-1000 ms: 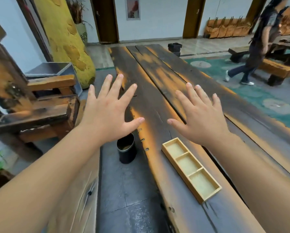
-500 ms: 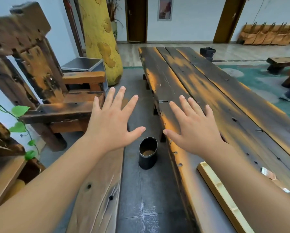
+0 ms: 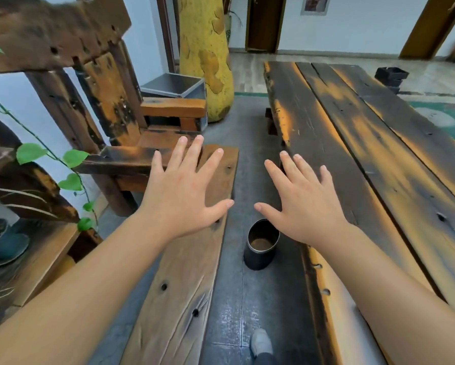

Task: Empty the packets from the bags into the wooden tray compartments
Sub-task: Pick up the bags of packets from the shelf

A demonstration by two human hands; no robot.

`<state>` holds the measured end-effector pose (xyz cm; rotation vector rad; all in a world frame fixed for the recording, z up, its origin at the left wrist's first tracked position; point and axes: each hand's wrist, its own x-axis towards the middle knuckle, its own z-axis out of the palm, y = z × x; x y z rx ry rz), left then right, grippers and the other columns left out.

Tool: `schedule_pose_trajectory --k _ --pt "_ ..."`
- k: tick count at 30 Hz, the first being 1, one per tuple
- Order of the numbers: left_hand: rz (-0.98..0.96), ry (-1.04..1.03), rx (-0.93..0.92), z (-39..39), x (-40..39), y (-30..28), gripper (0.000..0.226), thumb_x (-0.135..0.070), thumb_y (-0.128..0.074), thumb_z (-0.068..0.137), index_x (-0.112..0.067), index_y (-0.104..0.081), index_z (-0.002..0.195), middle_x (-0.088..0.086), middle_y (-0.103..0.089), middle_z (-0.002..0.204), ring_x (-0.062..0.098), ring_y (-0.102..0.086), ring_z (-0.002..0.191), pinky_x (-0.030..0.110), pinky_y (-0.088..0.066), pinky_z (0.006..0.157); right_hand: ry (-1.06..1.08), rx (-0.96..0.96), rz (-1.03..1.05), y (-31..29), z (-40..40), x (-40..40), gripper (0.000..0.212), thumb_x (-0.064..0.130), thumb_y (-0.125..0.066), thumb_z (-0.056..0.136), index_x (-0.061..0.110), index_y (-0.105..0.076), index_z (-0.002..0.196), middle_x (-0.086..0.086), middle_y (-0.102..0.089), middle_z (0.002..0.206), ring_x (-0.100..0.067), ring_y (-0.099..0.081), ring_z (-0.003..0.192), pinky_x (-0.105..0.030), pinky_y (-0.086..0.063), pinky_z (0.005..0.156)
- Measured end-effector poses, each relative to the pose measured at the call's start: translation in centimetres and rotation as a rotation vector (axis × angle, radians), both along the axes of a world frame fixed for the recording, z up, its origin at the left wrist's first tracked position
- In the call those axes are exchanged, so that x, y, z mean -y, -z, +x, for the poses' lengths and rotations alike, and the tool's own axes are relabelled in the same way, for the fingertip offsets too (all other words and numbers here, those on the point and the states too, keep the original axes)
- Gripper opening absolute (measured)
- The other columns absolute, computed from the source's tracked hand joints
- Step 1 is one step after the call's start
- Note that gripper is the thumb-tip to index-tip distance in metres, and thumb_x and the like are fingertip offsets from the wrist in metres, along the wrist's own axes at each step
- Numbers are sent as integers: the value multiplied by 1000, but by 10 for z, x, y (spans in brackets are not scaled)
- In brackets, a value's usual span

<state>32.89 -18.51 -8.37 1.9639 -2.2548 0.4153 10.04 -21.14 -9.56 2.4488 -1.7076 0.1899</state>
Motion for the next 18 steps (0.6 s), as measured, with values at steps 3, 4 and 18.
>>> schedule_pose_trajectory --k 3,4,18 --pt "7 -57 -6 9 24 6 93 -82 -27 77 -36 -5 155 8 -1 166 32 -1 153 65 -16 116 -69 4 1 5 12 38 84 75 -31 86 32 -7 155 -4 -9 166 -27 -8 152 -61 -17 116" --pt "6 -78 -3 13 32 7 93 -82 -26 77 -36 -5 155 8 0 166 32 -1 152 65 -16 116 -96 5 7 5 16 52 84 74 -32 87 32 -7 155 -4 -8 166 -26 -8 152 -61 -17 117" --pt "4 -550 -30 56 98 3 92 -82 -22 77 -35 -6 155 7 -2 166 31 -2 153 65 -16 116 -595 -8 25 -2 126 206 84 75 -33 85 31 -13 154 -5 -13 165 -28 -13 152 -60 -20 115"
